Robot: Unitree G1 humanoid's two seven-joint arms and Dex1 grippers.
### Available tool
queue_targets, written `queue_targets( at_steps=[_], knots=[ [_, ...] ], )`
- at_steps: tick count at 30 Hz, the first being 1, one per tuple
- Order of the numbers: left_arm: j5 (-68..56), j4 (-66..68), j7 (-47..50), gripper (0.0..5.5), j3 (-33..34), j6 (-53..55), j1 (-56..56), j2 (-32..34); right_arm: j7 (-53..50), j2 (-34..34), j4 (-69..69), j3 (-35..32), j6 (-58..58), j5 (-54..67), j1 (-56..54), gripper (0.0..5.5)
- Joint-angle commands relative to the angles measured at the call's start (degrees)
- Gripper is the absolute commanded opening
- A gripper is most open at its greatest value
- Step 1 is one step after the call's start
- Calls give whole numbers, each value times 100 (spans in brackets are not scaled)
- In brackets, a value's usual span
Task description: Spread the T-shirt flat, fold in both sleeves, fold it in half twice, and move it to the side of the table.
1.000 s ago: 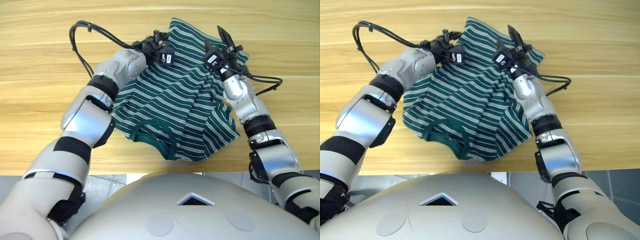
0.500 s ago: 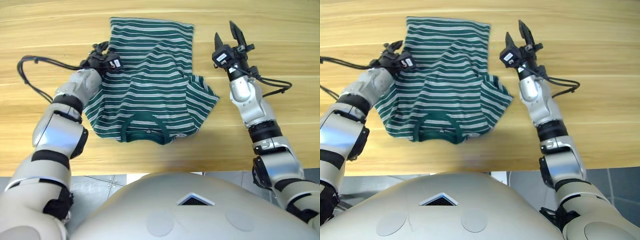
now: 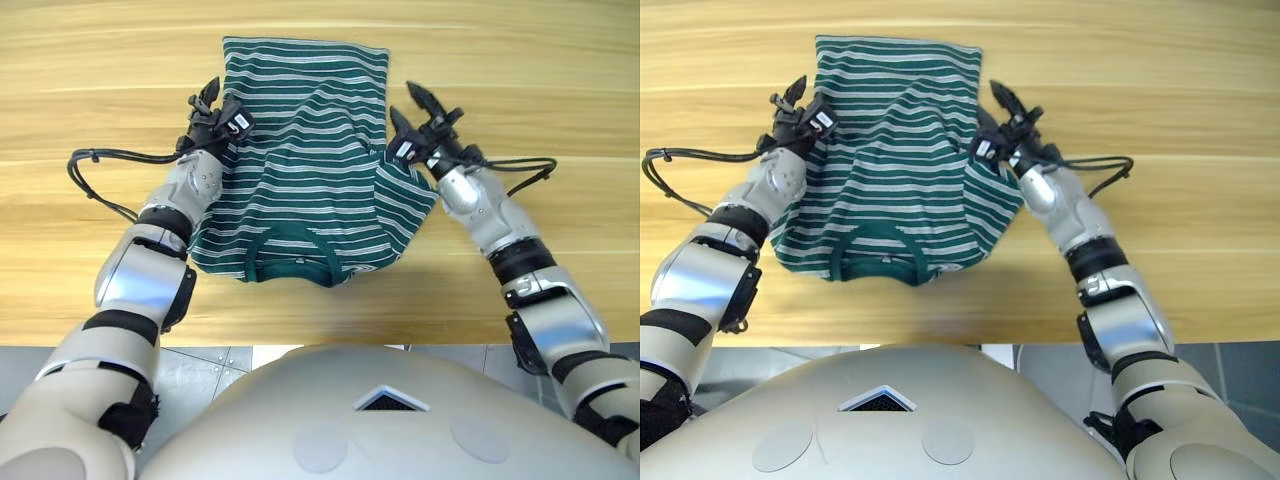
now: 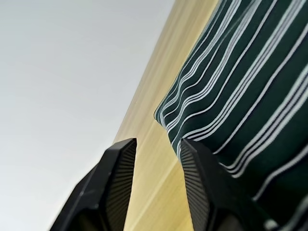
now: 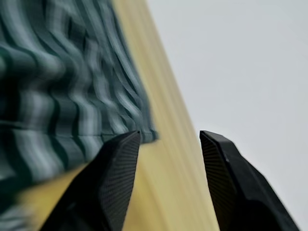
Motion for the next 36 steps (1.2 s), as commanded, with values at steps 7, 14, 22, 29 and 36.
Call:
queue_targets(
  at_steps=[7,14,22,29,36],
  knots=[
    [39,-128,224,169,14,175,699,-63,378,-1474,-3086,-1415,-465,531,2796,228],
    [-36,-637,479,169,197,259,849,190,928,-1392,-2909,-1100,-327,232,2788,228],
    [-804,-2580,309,169,978,-298,1415,247,1344,-1704,-2113,-897,83,-283,2673,228],
    [-1055,-3173,260,169,1619,-97,1737,309,1582,-2877,-2573,-1560,133,-244,3913,228],
    [-980,-3377,305,169,2089,105,2186,749,1125,-2475,-3330,-1707,-360,280,3651,228]
  ],
)
